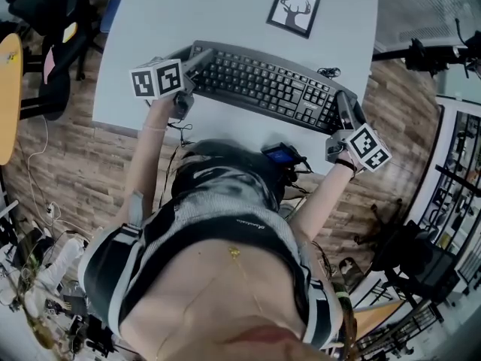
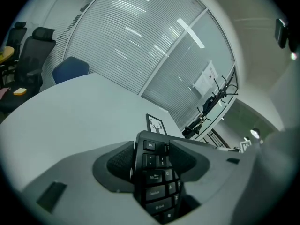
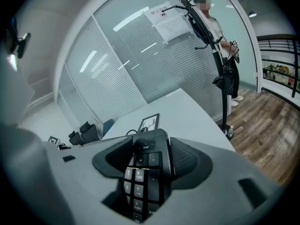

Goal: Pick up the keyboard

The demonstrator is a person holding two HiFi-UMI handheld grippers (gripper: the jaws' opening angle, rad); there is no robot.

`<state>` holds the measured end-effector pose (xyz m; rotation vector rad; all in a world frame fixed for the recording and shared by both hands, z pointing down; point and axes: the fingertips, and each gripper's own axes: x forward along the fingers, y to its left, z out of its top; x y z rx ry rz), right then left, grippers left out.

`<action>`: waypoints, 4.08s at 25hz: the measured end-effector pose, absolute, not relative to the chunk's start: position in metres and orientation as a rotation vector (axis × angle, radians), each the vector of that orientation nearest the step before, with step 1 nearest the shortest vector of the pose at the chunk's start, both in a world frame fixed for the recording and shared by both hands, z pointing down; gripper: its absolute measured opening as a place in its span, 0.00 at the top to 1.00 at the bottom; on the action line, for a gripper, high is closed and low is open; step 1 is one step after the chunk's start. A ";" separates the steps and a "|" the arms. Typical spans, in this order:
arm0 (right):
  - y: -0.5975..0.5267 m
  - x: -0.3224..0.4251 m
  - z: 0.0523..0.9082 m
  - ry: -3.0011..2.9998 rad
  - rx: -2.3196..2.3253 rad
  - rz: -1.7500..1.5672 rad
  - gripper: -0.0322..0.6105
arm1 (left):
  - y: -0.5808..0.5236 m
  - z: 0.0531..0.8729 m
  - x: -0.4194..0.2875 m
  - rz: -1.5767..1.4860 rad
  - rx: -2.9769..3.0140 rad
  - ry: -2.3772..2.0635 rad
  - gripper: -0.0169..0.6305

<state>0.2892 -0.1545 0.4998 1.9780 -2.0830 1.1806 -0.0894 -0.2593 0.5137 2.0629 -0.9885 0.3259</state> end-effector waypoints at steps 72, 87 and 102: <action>-0.142 0.271 0.416 -2.153 2.053 1.038 0.55 | -0.250 0.425 -0.105 0.243 2.176 -1.049 0.63; -0.131 0.273 0.413 -2.152 2.062 1.023 0.56 | -0.242 0.423 -0.103 0.240 2.180 -1.040 0.63; -0.141 0.275 0.425 -2.145 2.046 1.046 0.56 | -0.249 0.434 -0.101 0.260 2.158 -1.048 0.63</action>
